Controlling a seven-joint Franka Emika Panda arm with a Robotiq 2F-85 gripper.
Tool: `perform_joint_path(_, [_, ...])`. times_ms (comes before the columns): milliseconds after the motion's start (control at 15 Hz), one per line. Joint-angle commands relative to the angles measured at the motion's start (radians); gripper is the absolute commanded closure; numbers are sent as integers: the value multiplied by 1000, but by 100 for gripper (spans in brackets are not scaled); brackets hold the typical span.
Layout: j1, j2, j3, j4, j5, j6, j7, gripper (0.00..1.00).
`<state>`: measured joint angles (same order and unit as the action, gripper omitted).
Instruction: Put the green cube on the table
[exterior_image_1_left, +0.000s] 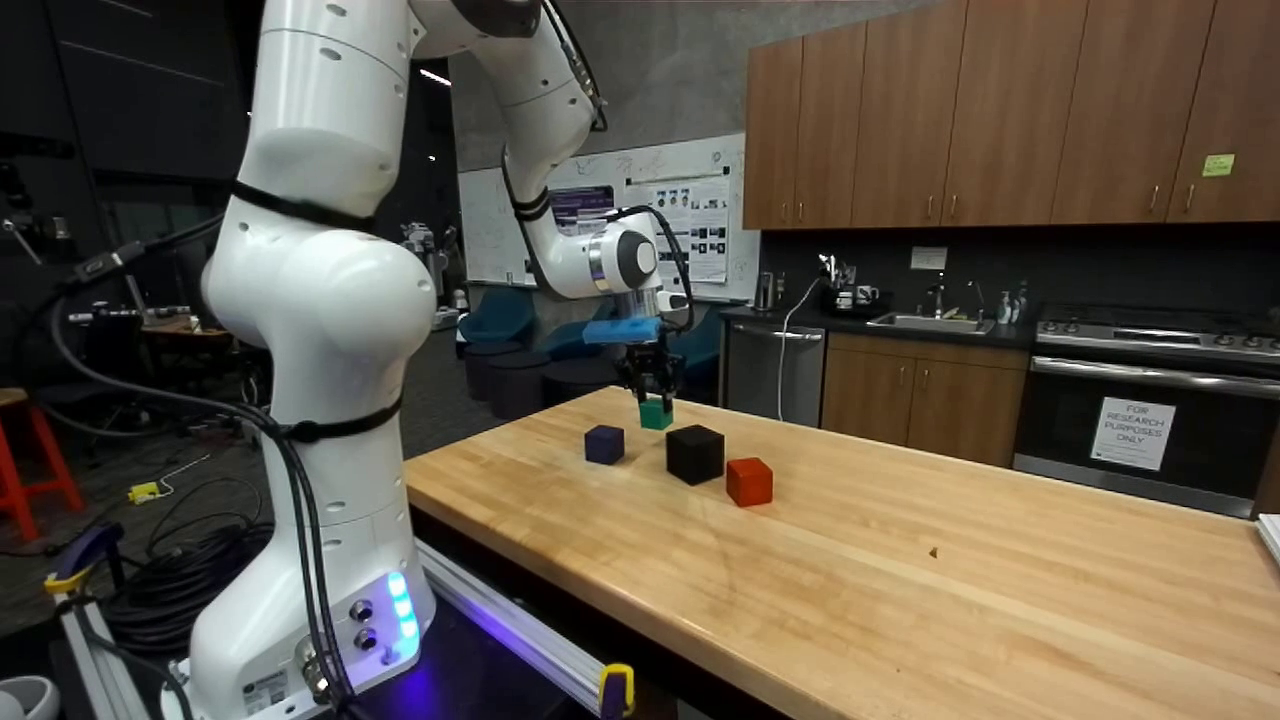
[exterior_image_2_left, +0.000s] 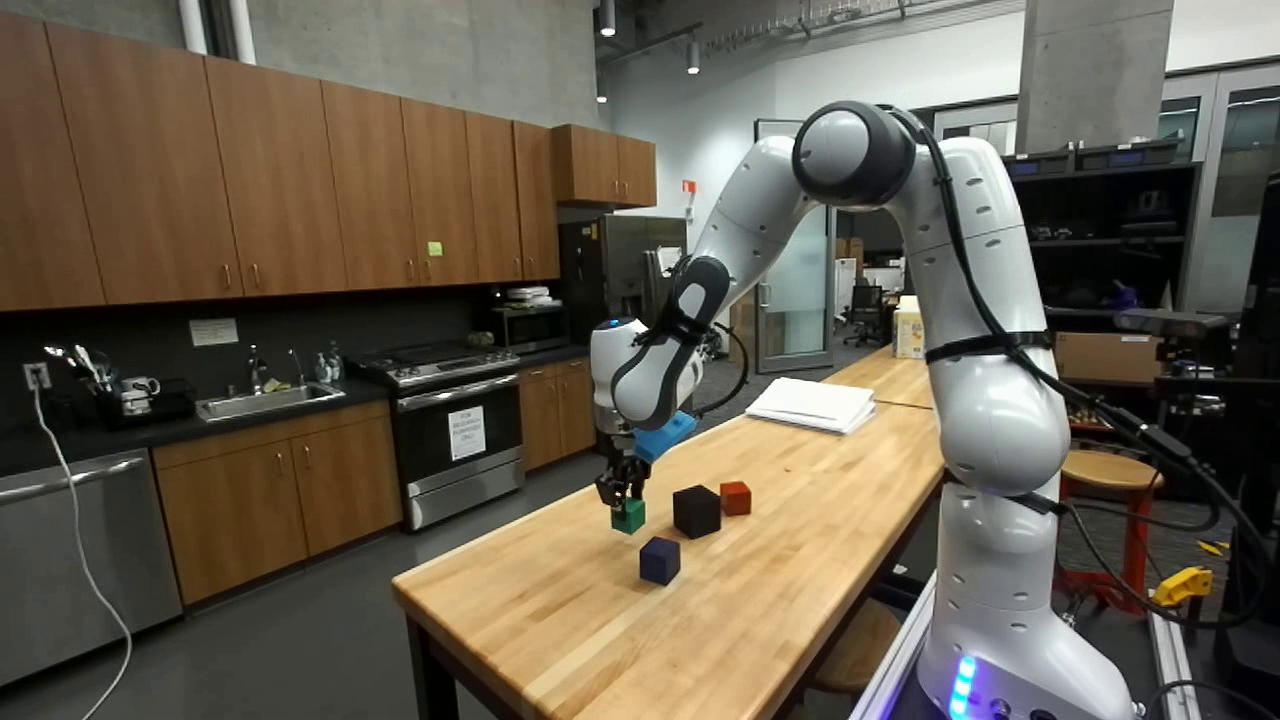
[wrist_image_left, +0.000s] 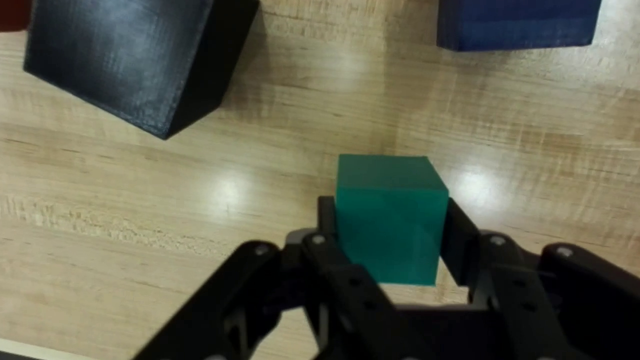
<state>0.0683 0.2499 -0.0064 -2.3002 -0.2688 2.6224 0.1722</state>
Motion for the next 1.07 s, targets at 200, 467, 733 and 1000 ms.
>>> perform_joint_path(200, [27,79,-18,74,-5,-15,16,75])
perform_joint_path(467, [36,83,-19,92,-2,-22,14,14])
perform_joint_path(733, [45,41,-19,80,-2,-41,21,0])
perform_joint_path(1000, [43,-25,-7,29,19,-84,25,0])
